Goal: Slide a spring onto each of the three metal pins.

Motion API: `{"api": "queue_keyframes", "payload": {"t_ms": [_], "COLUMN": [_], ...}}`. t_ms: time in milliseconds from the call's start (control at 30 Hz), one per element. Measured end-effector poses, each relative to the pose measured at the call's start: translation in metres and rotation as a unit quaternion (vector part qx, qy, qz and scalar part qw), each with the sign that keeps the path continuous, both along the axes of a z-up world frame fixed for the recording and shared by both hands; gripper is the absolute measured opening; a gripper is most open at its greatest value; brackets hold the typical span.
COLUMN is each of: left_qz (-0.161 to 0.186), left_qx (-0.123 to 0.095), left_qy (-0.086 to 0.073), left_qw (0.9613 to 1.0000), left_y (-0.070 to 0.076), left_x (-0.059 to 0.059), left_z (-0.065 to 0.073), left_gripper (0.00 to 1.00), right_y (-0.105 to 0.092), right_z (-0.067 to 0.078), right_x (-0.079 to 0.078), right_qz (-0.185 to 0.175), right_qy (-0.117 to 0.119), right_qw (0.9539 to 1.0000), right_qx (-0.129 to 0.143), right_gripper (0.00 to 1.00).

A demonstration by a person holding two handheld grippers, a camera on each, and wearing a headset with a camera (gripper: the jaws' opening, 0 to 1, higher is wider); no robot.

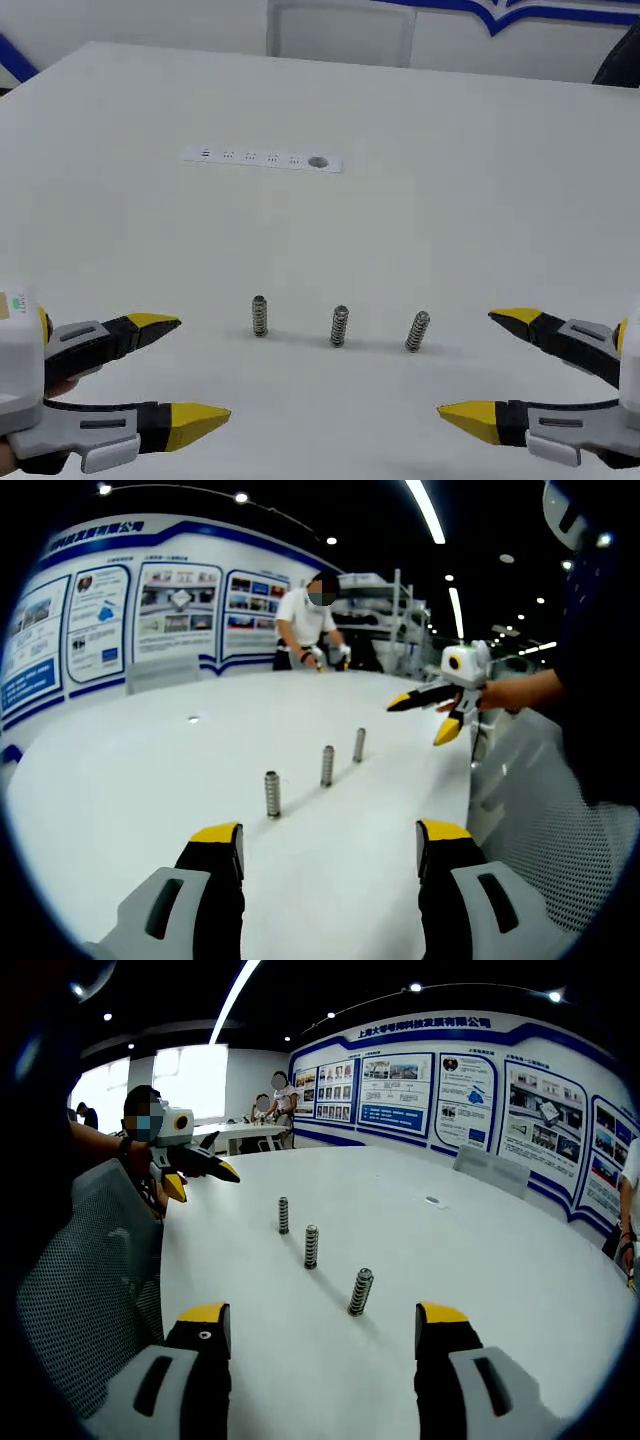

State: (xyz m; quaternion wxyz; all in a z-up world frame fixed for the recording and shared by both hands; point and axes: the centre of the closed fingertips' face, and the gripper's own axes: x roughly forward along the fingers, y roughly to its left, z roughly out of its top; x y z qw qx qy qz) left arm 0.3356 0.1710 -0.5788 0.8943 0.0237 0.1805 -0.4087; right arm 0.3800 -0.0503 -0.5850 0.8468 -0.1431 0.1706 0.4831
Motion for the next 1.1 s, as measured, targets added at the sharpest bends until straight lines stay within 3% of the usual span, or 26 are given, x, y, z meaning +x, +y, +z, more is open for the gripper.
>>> {"api": "queue_keyframes", "payload": {"t_ms": [367, 1100], "left_qz": [0.004, 0.008], "left_qx": [0.0, -0.003], "left_qy": [0.011, 0.014], "left_qw": [0.9999, 0.9999], "left_y": [0.001, 0.002], "left_x": [-0.008, -0.008], "left_z": [-0.009, -0.013], "left_gripper": [0.73, 0.73], "right_y": [-0.001, -0.004], "right_z": [-0.008, -0.011], "right_x": [-0.006, -0.006], "right_qz": [-0.015, -0.029], "right_qy": [0.013, 0.015], "right_qw": [0.9997, 0.9993], "right_qx": [0.013, 0.02], "right_gripper": [0.77, 0.77]}}
